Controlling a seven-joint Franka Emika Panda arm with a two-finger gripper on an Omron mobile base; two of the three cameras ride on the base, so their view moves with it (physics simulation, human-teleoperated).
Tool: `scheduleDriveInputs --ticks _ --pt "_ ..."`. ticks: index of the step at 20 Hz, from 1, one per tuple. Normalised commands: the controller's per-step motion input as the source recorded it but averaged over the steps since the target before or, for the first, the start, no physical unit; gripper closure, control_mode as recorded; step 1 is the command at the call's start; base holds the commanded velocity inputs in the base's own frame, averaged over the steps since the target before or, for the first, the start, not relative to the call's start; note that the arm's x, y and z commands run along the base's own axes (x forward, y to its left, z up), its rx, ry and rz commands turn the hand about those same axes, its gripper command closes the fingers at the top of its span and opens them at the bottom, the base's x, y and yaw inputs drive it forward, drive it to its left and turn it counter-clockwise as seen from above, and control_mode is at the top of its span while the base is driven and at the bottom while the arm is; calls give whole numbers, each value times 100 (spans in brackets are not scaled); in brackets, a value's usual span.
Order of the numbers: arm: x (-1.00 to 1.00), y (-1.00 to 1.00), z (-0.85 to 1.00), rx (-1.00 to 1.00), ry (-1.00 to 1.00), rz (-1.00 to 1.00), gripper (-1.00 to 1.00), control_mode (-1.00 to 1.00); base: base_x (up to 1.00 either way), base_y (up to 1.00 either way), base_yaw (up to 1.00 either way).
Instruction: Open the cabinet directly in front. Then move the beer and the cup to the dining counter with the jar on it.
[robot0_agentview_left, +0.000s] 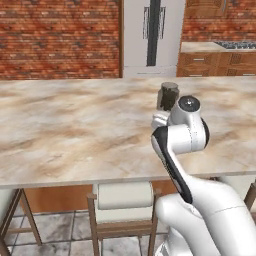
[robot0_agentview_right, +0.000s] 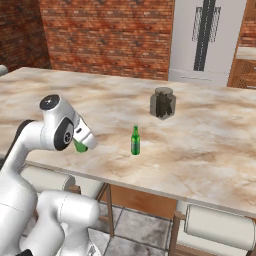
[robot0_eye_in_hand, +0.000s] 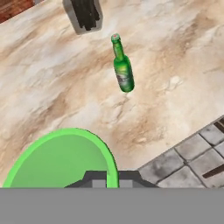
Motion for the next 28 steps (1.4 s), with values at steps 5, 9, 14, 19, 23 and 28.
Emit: scheduleDriveInputs --ticks 5,9,14,19,23,28 --pt "53 0 -19 -2 0 -1 100 -100 0 0 0" --pt "51 0 -24 -3 0 -1 100 -100 0 0 0" --pt "48 0 -20 0 0 0 100 -100 0 0 0" --pt "44 0 -23 0 0 0 100 -100 0 0 0" --pt "21 0 -48 0 0 0 100 -100 0 0 0" --pt "34 0 -63 0 0 0 100 -100 0 0 0"
